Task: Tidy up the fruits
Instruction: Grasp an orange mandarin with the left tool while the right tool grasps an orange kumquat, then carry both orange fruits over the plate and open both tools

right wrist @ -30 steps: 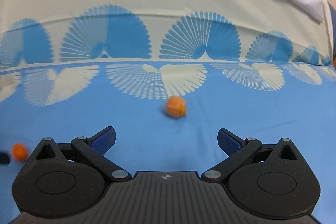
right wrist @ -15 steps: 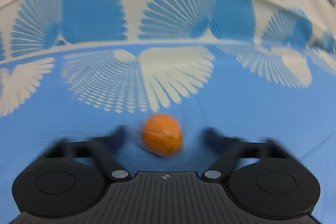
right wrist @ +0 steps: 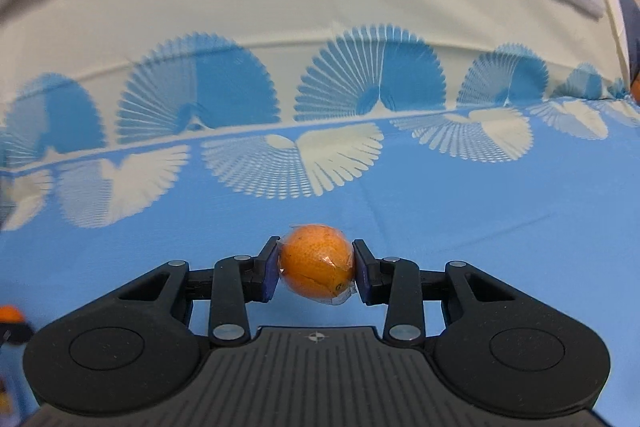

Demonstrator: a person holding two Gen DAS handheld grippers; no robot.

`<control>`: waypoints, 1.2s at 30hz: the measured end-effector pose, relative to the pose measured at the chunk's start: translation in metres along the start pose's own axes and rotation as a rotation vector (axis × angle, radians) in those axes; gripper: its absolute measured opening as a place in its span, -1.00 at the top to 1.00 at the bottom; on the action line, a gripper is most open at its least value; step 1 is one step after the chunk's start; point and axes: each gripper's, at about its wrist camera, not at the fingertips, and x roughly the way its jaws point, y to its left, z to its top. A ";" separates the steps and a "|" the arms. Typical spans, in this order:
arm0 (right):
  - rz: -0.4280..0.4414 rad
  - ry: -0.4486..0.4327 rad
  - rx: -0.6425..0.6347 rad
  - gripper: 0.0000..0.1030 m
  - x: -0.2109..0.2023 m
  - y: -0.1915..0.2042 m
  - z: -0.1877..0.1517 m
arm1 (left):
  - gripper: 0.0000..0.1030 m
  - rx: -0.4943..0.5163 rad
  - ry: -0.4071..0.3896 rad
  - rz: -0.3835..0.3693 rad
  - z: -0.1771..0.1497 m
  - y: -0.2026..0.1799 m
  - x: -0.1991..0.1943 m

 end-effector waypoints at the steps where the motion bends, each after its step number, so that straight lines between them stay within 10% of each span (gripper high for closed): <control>1: 0.011 -0.009 0.007 0.24 -0.020 -0.001 -0.005 | 0.25 -0.002 -0.008 0.002 -0.004 0.001 -0.012; 16: 0.161 -0.043 -0.075 0.24 -0.205 0.050 -0.073 | 0.25 -0.029 -0.091 -0.041 -0.096 0.023 -0.165; 36: 0.263 -0.089 -0.144 0.24 -0.292 0.086 -0.106 | 0.25 -0.041 -0.169 -0.046 -0.163 0.041 -0.249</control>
